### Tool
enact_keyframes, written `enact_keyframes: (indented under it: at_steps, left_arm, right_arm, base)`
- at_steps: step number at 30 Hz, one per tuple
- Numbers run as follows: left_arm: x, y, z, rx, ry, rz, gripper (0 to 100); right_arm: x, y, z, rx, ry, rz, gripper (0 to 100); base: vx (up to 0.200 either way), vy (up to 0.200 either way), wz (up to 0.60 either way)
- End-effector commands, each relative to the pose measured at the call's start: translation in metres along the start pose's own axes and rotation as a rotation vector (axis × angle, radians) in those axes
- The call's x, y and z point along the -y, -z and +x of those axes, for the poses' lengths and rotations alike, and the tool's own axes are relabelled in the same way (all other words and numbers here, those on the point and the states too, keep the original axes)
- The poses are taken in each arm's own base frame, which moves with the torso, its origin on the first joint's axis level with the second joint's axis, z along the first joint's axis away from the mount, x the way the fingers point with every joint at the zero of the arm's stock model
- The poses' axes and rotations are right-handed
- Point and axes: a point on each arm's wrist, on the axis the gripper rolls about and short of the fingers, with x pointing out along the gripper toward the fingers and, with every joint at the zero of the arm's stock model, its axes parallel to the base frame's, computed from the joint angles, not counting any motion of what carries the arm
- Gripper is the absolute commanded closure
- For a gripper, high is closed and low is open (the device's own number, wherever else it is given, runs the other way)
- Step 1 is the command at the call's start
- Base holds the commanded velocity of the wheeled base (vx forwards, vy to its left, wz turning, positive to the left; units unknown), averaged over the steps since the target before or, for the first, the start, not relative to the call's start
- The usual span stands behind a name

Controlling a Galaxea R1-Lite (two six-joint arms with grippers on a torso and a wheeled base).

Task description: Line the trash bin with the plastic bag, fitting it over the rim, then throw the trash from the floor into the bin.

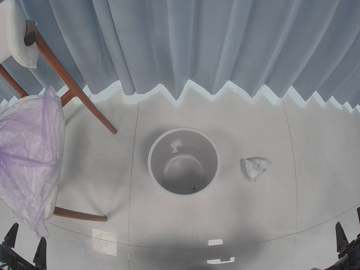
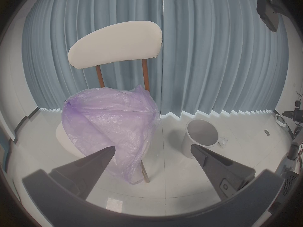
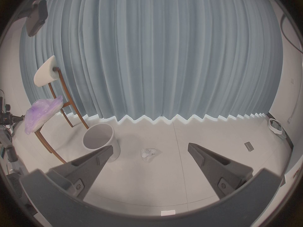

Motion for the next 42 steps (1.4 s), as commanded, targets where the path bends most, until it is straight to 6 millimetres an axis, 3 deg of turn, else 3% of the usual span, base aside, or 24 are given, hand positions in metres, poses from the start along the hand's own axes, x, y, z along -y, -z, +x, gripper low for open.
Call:
enact_keyframes:
  at_steps: [1, 8, 10, 12, 18, 23, 26, 32, 39, 42]
  left_arm:
    - [0.000, 0.005, 0.000, 0.001, -0.002, -0.001, 0]
    - [0.000, 0.004, 0.000, 0.011, -0.002, 0.003, 0]
    - [0.000, 0.000, 0.000, 0.049, -0.007, 0.004, 0]
    - [0.000, -0.015, -0.002, 0.196, 0.003, 0.022, 0]
    - [0.001, -0.016, -0.002, 0.199, 0.057, 0.037, 0]
    - [0.001, -0.034, -0.001, 0.183, 0.024, 0.032, 0]
    - [-0.001, -0.071, 0.014, 0.122, -0.007, 0.030, 0]
    - [-0.001, -0.111, 0.049, 0.021, -0.003, 0.081, 0]
    - [0.001, -0.136, 0.078, -0.032, 0.060, 0.094, 0]
    - [0.001, -0.147, 0.103, -0.087, 0.079, 0.114, 0]
  right_arm:
    - [0.000, 0.005, 0.000, 0.000, -0.001, 0.000, 0]
    - [0.000, 0.005, 0.000, 0.000, 0.001, 0.000, 0]
    - [0.000, 0.005, 0.000, 0.000, 0.001, 0.000, 0]
    - [0.000, 0.005, 0.000, 0.000, 0.001, 0.000, 0]
    - [0.000, 0.005, 0.000, 0.000, 0.001, 0.000, 0]
    - [0.000, 0.005, 0.000, 0.000, 0.001, 0.000, 0]
    - [0.000, 0.005, 0.000, 0.000, 0.001, 0.000, 0]
    - [0.000, 0.005, 0.000, 0.000, 0.002, 0.001, 0]
    - [0.000, 0.005, 0.000, 0.000, 0.002, 0.003, 0]
    - [0.000, 0.005, 0.000, 0.000, 0.002, 0.006, 0]
  base:
    - [0.000, 0.000, 0.00]
    - [0.000, 0.000, 0.00]
    - [0.000, 0.000, 0.00]
    - [0.000, 0.000, 0.00]
    - [0.000, 0.000, 0.00]
    - [0.000, 0.000, 0.00]
    - [0.000, 0.000, 0.00]
    - [0.000, 0.000, 0.00]
    - [0.000, 0.000, 0.00]
    - [0.000, 0.000, 0.00]
